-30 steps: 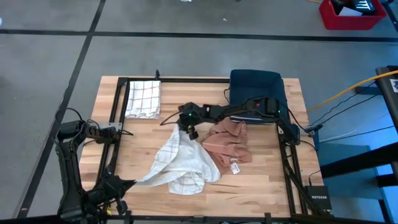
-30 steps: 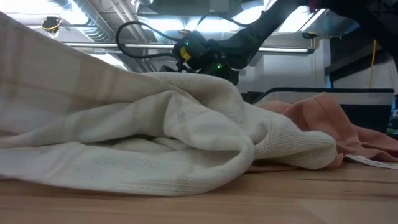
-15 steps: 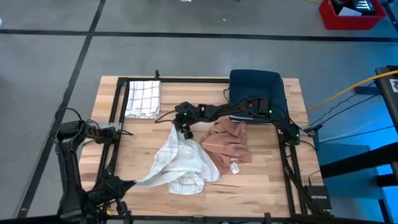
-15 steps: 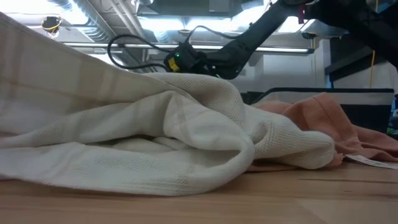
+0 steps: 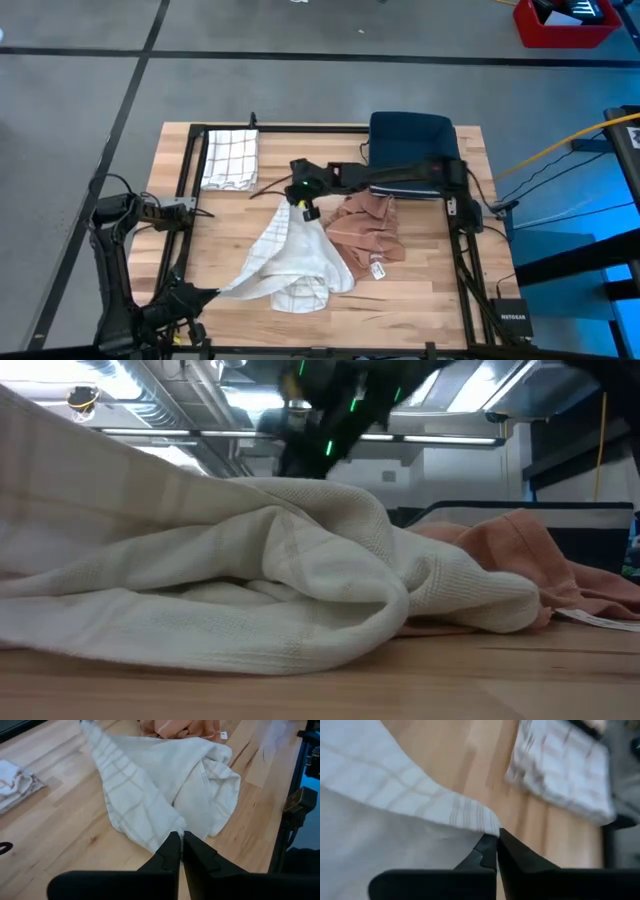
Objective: Fold towel
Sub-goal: Fold the white towel on the table
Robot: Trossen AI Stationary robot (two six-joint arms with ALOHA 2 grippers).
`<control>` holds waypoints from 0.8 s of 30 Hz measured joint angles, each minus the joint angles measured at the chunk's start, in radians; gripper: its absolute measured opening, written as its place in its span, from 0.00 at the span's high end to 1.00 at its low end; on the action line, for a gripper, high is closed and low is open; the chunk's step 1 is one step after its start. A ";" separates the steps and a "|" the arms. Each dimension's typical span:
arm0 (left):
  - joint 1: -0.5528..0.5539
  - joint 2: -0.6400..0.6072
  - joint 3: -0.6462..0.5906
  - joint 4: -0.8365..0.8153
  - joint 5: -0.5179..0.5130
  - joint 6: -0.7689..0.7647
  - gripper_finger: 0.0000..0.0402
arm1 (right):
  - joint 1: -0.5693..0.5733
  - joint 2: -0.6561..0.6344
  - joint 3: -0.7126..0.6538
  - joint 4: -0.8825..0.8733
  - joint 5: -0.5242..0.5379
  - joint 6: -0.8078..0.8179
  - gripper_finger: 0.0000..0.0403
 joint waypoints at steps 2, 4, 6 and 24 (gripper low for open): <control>0.029 -0.015 0.000 0.001 -0.001 0.036 0.99 | 0.031 -0.077 0.000 -0.051 0.055 0.000 0.98; 0.059 -0.044 0.000 -0.001 -0.006 0.095 0.99 | 0.067 -0.169 0.000 -0.094 0.128 0.003 0.98; 0.091 -0.077 0.000 0.001 -0.014 0.166 0.99 | 0.101 -0.269 0.000 -0.137 0.210 0.004 0.99; 0.230 -0.473 0.229 0.100 -0.562 0.985 0.99 | 0.301 -0.728 0.111 -0.249 0.678 0.167 0.99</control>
